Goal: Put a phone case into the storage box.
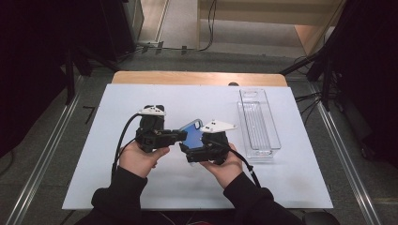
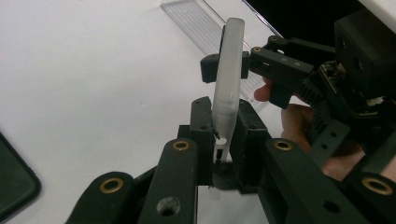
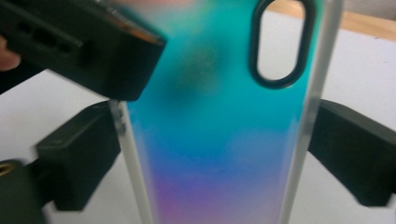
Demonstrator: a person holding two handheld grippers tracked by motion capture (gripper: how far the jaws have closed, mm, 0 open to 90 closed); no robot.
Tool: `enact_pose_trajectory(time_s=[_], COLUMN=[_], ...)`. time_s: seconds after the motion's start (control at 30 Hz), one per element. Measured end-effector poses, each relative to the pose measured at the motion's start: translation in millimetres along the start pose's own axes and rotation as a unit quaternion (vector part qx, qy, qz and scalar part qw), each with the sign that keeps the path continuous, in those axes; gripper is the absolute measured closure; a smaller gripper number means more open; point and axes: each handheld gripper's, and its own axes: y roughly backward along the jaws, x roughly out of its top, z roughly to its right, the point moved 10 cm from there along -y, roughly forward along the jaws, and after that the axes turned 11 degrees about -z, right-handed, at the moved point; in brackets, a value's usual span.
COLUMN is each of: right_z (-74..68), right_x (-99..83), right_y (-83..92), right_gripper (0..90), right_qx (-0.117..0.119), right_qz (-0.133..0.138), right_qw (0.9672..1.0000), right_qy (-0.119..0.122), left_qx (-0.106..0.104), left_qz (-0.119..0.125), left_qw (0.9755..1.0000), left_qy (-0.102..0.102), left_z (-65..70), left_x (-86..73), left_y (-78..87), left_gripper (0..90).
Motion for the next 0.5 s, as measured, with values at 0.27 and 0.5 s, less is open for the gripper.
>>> enact_pose_trajectory(time_s=[0.27, 0.5], right_z=[-1.5, -2.0], right_x=[-0.4, -1.1], right_y=[-0.9, -0.9], right_gripper=[13.9, 14.9], right_qx=[0.011, 0.014], right_qz=[0.006, 0.001], right_qw=[0.9999, 0.9999], right_qy=[0.001, 0.001], left_qx=[0.002, 0.003], left_qz=[-0.001, -0.002], left_qw=[1.0, 1.0], left_qy=[0.001, -0.005], left_z=[0.4, 1.0], left_x=[-1.3, -1.1], left_y=[-2.8, -2.3], left_gripper=[81.0, 80.4])
